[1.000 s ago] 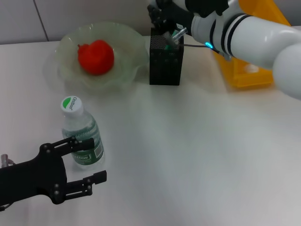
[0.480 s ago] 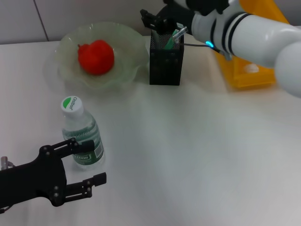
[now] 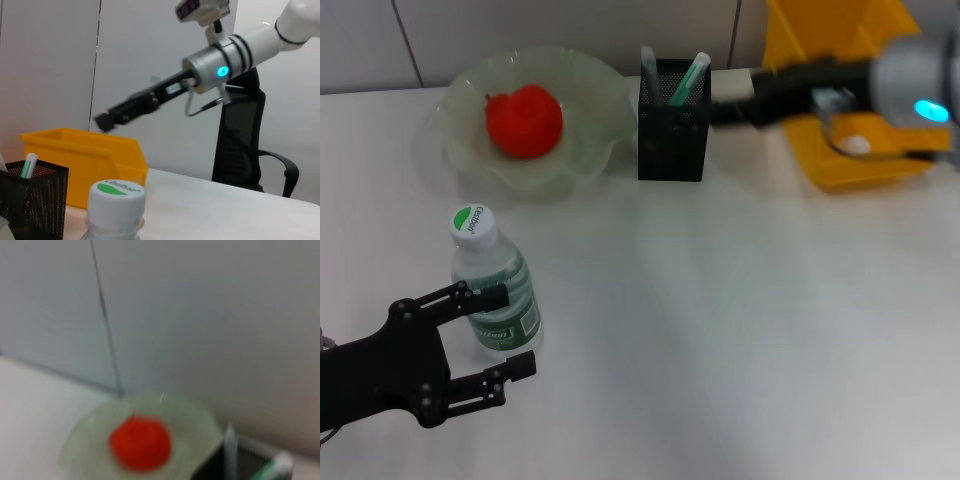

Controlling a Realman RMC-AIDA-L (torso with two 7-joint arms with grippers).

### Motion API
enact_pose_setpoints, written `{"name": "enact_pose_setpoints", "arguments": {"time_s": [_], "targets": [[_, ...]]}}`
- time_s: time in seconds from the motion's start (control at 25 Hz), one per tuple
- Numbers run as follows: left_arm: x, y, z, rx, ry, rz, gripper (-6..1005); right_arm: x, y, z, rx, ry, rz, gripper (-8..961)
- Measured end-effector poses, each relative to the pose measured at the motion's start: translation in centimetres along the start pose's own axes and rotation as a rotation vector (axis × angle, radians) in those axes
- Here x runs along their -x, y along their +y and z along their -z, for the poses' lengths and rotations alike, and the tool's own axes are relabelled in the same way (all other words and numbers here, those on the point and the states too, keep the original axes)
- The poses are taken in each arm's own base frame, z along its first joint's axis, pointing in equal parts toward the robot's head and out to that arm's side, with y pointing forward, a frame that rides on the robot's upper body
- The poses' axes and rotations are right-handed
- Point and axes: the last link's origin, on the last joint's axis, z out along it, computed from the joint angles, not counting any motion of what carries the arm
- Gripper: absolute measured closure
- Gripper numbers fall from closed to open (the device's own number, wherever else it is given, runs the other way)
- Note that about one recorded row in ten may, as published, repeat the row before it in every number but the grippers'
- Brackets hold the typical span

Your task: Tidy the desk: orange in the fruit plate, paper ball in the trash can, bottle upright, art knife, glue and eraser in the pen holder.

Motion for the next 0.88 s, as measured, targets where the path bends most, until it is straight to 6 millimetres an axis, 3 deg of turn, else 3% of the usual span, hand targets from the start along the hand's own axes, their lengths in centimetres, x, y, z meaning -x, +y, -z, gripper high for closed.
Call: {"name": "enact_pose_setpoints", "arguments": {"time_s": [0.2,0.4,0.6,0.64,0.88], "targets": [[0.0,0.0,0.0,-0.001,0.002,0.004,214,-2.7,-1.0,4.1,0.281,0.022,0.005,143],[0.2,0.3,0.2,-0.009,0.011,0.01,214,-6.5,-2.9,8.5,0.51,-0.227,0.03,143],[0.7,0.7,0.9,-0.039,0.026,0.014,214,-12.1,-4.3,12.1,0.506,-0.519,0.143,144],[0.9,0.8,1.2,-0.049,0.026,0.017,214,-14.1,-4.5,13.0,0.463,-0.543,0.172,144],[1.2,0.7,2.2,-0.059,-0.007,0.054,214,-17.6,-4.4,13.7,0.471,-0.416,0.202,144]]}}
